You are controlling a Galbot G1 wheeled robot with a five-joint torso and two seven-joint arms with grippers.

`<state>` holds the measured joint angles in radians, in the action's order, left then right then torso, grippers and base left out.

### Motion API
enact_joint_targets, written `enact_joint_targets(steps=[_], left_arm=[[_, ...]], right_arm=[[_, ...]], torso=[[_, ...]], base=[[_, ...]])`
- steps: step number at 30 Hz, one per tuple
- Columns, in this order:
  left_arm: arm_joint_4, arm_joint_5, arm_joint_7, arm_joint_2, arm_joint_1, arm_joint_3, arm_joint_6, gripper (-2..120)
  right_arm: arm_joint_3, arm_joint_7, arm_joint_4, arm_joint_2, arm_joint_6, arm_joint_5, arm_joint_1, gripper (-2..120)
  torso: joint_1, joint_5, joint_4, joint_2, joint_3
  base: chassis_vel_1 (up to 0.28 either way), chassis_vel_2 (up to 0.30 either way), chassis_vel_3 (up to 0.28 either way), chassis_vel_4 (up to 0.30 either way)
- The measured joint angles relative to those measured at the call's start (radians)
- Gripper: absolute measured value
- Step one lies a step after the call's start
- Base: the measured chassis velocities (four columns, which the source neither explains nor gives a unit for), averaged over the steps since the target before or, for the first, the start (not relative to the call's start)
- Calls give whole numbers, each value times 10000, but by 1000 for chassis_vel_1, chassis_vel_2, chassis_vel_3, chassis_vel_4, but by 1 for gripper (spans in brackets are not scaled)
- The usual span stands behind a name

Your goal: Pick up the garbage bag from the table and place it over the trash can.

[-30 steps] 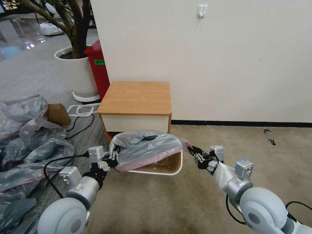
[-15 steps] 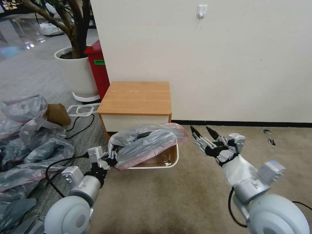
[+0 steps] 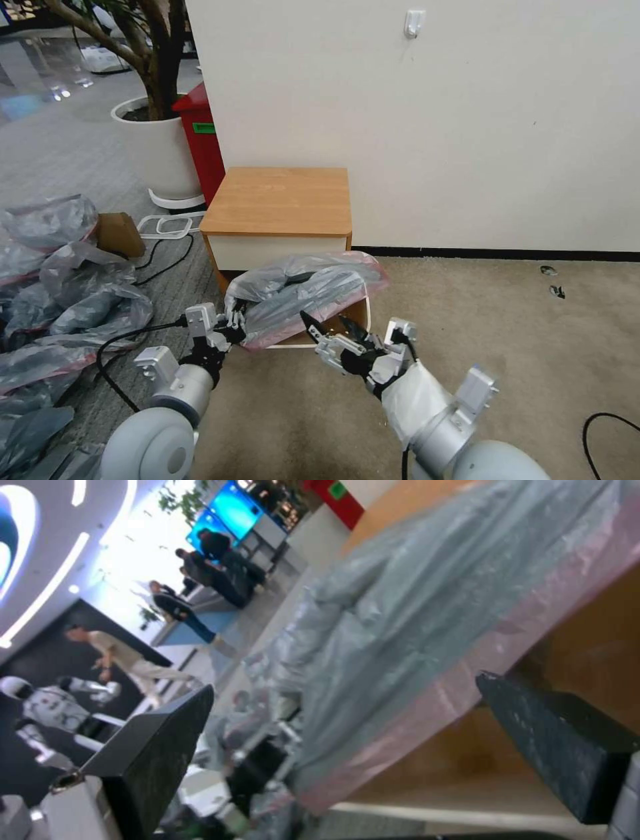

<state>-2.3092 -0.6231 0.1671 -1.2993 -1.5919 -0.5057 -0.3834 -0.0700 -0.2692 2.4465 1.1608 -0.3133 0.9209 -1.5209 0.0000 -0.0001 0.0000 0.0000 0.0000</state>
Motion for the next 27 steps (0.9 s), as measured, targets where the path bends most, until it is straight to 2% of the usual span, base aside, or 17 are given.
enact_joint_targets(steps=[11, 22, 27], left_arm=[[-87, 285, -224, -2, -84, -64, 178, 3], [-233, 324, -237, 26, -214, -31, 247, 3], [-289, 325, -236, 31, -261, -41, 247, 3]], right_arm=[[-120, -277, -391, -40, -102, -312, 179, 100], [181, -377, -855, 435, 167, 179, 736, 100], [296, -620, -924, 515, -19, 174, 837, 100]], torso=[[0, 1, 0, 0, 0], [0, 1, -1, 0, 0], [0, 1, 0, 0, 0]], base=[[0, 0, 0, 0], [0, 0, 0, 0], [0, 0, 0, 0]])
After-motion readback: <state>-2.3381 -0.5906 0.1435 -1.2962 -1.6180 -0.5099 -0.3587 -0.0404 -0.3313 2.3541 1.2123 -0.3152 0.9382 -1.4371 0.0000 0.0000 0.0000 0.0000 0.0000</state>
